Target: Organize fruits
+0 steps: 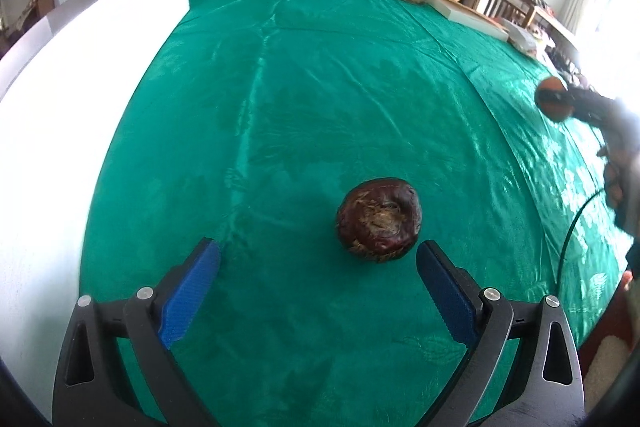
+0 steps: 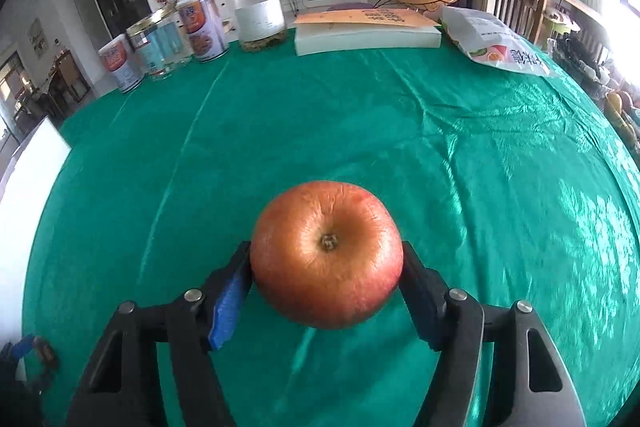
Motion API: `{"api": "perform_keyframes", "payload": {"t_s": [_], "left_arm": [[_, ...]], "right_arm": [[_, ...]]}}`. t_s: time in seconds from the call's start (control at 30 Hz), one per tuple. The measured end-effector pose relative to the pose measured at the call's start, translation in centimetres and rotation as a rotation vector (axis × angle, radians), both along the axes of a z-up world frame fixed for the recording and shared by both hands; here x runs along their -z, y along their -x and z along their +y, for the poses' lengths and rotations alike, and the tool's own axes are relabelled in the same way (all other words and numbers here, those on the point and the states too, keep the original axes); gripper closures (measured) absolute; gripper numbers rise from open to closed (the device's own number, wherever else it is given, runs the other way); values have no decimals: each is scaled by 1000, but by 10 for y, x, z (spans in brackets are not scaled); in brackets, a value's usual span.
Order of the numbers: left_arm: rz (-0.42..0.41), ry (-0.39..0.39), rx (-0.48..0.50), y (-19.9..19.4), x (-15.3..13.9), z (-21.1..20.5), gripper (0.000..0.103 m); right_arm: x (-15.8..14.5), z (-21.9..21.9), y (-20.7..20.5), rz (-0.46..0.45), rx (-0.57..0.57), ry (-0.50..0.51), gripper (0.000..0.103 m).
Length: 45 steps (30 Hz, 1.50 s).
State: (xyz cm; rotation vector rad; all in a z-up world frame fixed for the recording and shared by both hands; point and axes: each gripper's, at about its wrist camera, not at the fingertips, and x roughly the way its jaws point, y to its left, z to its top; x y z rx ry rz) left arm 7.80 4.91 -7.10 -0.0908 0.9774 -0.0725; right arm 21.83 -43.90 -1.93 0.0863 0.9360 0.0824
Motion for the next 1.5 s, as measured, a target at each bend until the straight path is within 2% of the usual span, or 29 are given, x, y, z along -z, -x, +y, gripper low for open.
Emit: {"api": "perform_keyframes", "payload": {"t_s": [0.13,0.23,0.3,0.33,0.43,0.5,0.6,0.73,0.83,0.9,1.0,1.1,1.2,1.3,1.37,1.43,1.5], "left_arm": [[3,-6,5,2,1,-5,4],[14,-64,14,5,3,-16,4],[18,-99,23,9,5,-23,4],[17,-122,33,12,6,-27,4],[12,-116,35,17,7,-27,2],[11,-116,34,19,8,-27,1],[17,-118,31,23,8,-27,1],[19,-118,27,26,9,-27,1],[36,-113,36,25,8,-27,1],[66,-100,57,23,6,-24,1],[93,-34,57,20,2,-16,1],[128,-33,87,9,1,-18,1],[195,-101,158,-6,2,-30,2],[253,-120,204,-21,-3,-36,2],[328,-91,227,-34,-4,-35,2],[402,-25,229,-48,-4,-31,2],[438,-23,212,-59,-5,-27,2]], "right_arm": [[-5,38,70,34,-99,-55,34],[2,62,113,40,-114,-90,34],[11,77,138,27,-119,-77,33],[14,82,148,15,-119,-60,33],[19,93,169,-46,-137,-3,32],[18,98,176,-50,-142,36,28],[11,95,193,-72,-107,21,15],[17,94,213,-63,-90,22,14],[31,96,212,-1,-80,27,13],[31,99,213,-3,-92,46,11],[36,103,210,5,-107,62,0],[37,109,207,18,-124,103,0],[27,101,195,59,-129,36,0],[12,93,173,140,-157,-24,0],[4,88,155,215,-184,-71,0],[-3,83,135,284,-200,-117,0],[-9,78,116,345,-186,-150,0]]}}
